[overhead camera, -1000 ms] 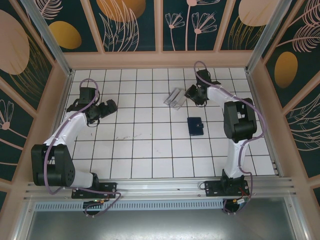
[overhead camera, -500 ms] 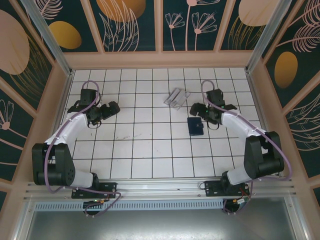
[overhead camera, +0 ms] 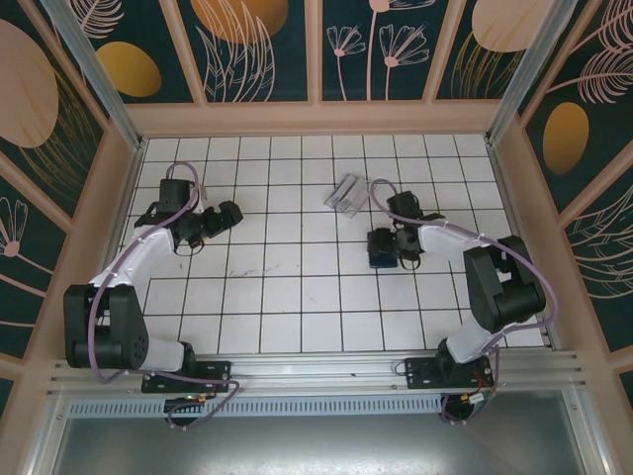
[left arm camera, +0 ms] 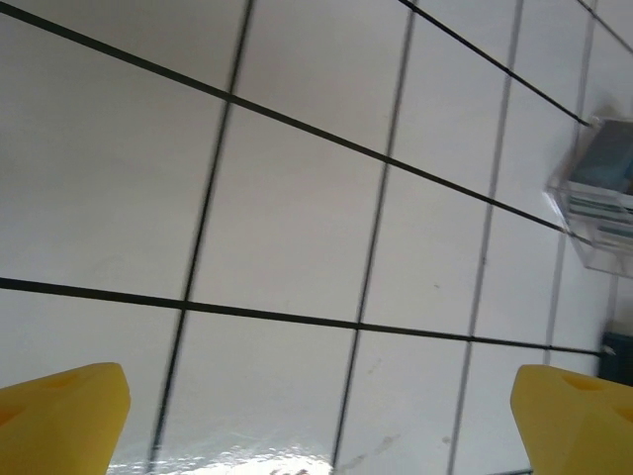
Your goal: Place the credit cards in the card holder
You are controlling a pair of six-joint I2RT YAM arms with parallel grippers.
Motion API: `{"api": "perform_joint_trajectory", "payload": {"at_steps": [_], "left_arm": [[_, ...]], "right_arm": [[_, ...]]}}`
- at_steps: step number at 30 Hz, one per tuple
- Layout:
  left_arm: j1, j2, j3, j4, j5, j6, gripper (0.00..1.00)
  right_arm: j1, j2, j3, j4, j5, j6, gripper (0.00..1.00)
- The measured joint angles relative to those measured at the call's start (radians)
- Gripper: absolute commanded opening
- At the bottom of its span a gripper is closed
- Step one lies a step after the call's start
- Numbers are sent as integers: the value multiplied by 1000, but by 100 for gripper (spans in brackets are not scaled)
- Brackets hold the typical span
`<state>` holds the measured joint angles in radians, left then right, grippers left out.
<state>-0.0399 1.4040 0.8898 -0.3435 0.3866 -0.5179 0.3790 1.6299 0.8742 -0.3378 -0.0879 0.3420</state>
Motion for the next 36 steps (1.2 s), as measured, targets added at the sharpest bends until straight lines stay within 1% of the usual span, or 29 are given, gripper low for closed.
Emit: {"api": "perform_joint_trajectory", "payload": {"at_steps": [1,2,3,4,6,7,11,14,16,21,25,27,31,34,36], "left_arm": [[-1,-7,-21,27,27,-13,99],[-3,-16,-47,53,52,-30,99],[-9,-28,-79,82,79,-51,99],[-16,-39,-109,108,101,-69,99],[-43,-51,-156,140,129,-100,98],[-64,-53,-174,152,133,-114,96],[-163,-53,-211,219,135,-166,93],[-248,-28,-228,305,148,-206,90],[-300,16,-231,368,160,-233,88],[-374,132,-232,504,186,-275,86],[-399,209,-227,571,204,-296,78],[-400,244,-223,600,222,-303,77],[-400,266,-223,659,261,-328,70],[-400,266,-218,686,280,-330,61],[-400,266,-212,693,287,-332,52]], "right_arm": [[21,4,0,8,-16,2,61],[42,8,0,17,-32,3,57],[64,11,0,25,-50,11,56],[82,16,0,32,-65,21,53],[112,26,1,50,-82,31,45],[123,35,4,56,-82,37,43],[142,60,27,73,-80,60,38],[153,69,29,98,-114,74,37],[154,69,29,111,-152,88,37],[155,69,10,198,-276,138,37],[156,69,-28,291,-377,194,37],[156,69,-44,331,-418,221,37],[172,69,-55,399,-476,269,37],[193,69,-55,448,-510,293,37],[207,69,-55,472,-524,305,37]]}}
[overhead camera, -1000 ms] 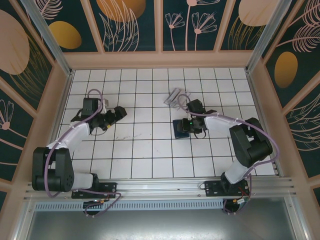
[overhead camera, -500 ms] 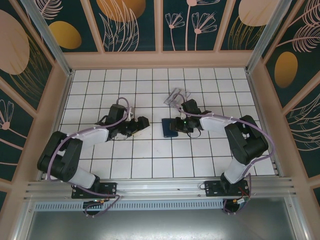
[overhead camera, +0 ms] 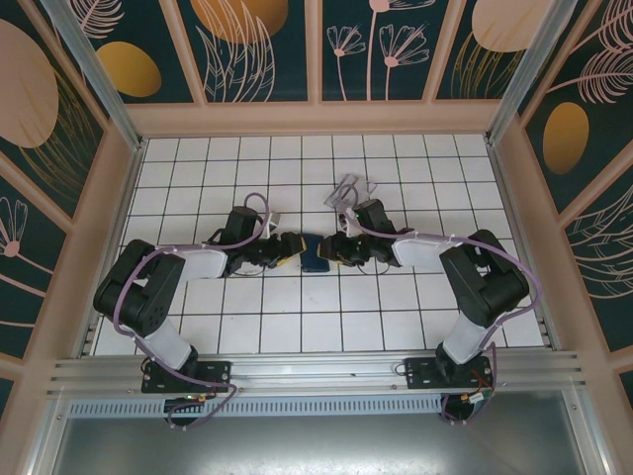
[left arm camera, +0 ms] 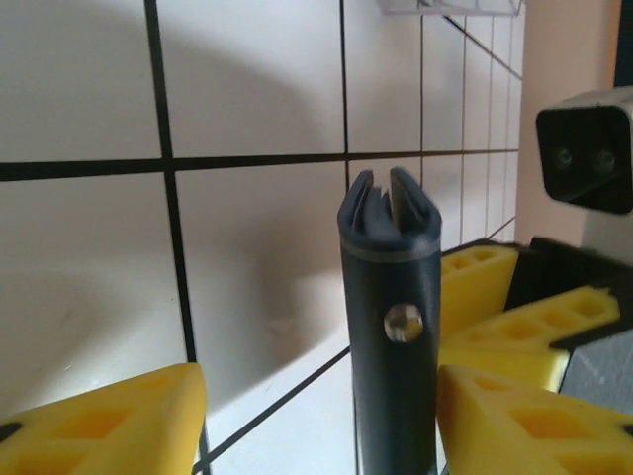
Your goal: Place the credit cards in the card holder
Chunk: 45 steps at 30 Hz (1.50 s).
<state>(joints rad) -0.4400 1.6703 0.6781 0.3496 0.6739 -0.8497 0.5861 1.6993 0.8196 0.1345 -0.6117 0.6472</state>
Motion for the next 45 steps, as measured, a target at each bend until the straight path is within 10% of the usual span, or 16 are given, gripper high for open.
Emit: {"api": "perform_joint_trajectory", "payload": {"at_steps": [7,14,27,45], "left_arm": [[-1,0,9,10,6,9,0],[-2,-20,9,-31,-32,11,0],[-2,-30,21,-100,-44,11,0],[-2,-30,26,-122,-46,2,0]], "right_arm": [[26,26,0,26,-10,18,42],[67,18,9,-14,111,-36,66],[219,29,177,-200,477,-115,43],[284,60,207,-268,579,-117,34]]}}
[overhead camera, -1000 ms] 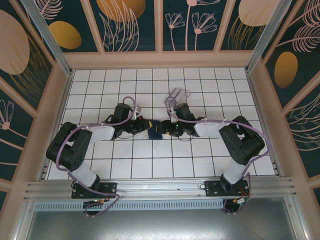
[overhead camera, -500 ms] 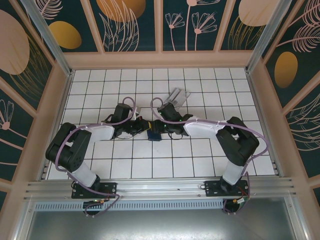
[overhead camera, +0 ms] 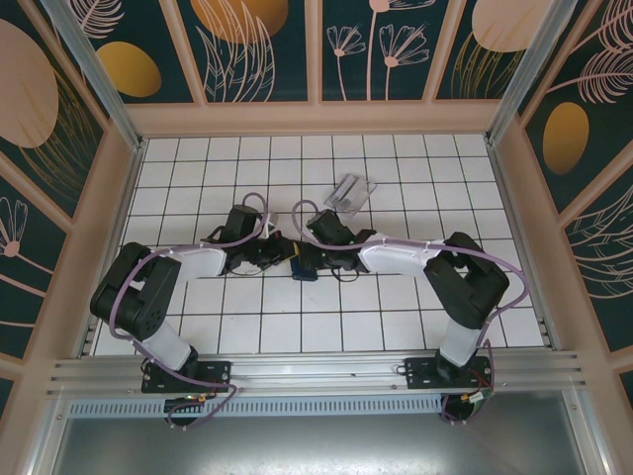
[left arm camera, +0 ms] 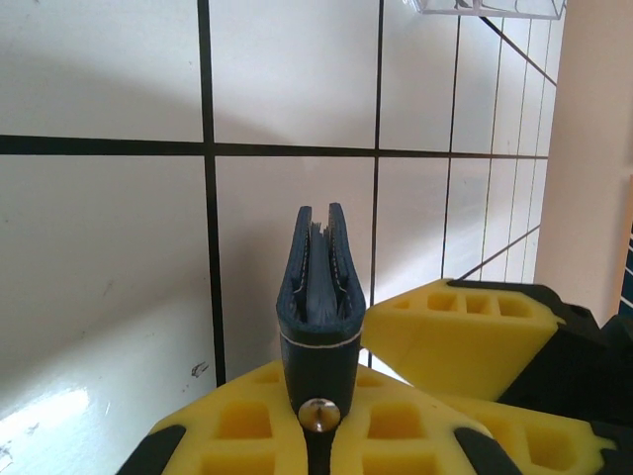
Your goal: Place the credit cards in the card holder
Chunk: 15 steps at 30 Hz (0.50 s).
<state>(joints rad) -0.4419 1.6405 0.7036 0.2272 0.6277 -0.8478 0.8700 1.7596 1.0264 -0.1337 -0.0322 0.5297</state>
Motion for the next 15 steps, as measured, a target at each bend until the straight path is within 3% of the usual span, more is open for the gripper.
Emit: {"api": "perform_joint_trajectory", "payload": {"at_steps": [15], "left_arm": [[-5,0,0,-3,-8,-2,0]], "right_arm": [[13,6,51,-142,150,29,8]]}}
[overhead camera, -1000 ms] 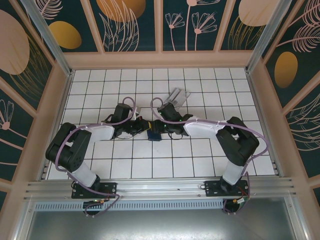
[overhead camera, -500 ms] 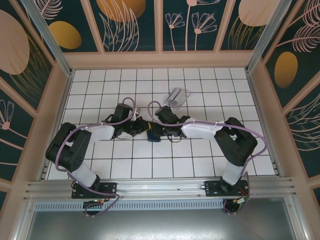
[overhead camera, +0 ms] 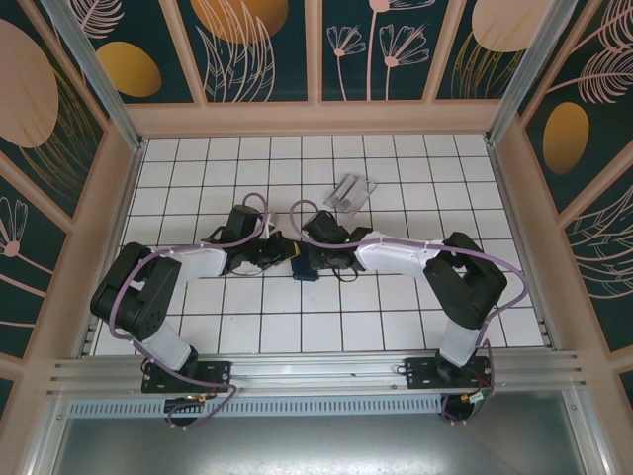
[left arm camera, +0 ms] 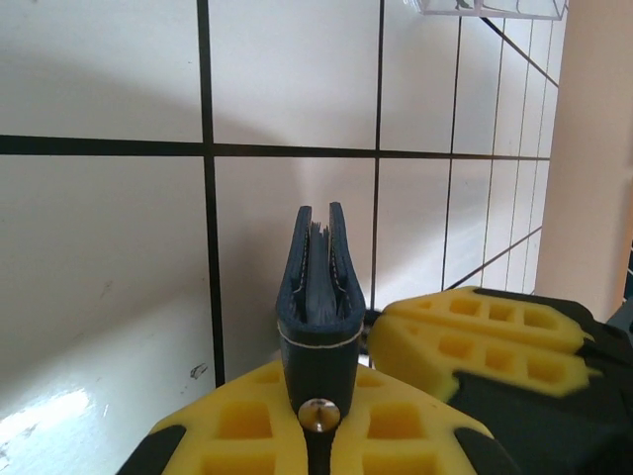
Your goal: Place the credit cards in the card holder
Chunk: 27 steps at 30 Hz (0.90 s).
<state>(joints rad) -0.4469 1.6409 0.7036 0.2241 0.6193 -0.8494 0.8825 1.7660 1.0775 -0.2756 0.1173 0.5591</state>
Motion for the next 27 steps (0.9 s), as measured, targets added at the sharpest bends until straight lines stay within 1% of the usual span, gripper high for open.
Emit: {"api": "perform_joint_trajectory", "payload": {"at_steps": [4,5,6,7,10,12,14,16,22,27], "left_arm": [[0,4,0,-9,0,9,0],[0,5,0,-14,0,12,3],[0,6,0,-18,0,15,11],[0,7,0,-20,0,21,21],[0,8,2,-31,0,36,58],[0,8,9,-47,-4,43,70],[0,8,18,-67,-18,58,75],[0,8,28,-84,-29,70,77],[0,7,35,-98,-29,86,77],[0,7,35,-93,-1,85,77]], "right_arm": [[-2,-3,-9,-28,48,6,2],[-2,-8,-18,-29,51,8,2],[-3,-14,-27,-27,50,8,2],[-5,-24,-39,-28,50,8,2],[-17,-63,-69,-23,38,8,2],[-31,-94,-93,-6,16,9,2],[-44,-126,-114,12,-14,9,1],[-52,-158,-131,29,-44,13,1],[-56,-246,-157,101,-165,24,2],[-63,-278,-157,169,-257,29,2]]}}
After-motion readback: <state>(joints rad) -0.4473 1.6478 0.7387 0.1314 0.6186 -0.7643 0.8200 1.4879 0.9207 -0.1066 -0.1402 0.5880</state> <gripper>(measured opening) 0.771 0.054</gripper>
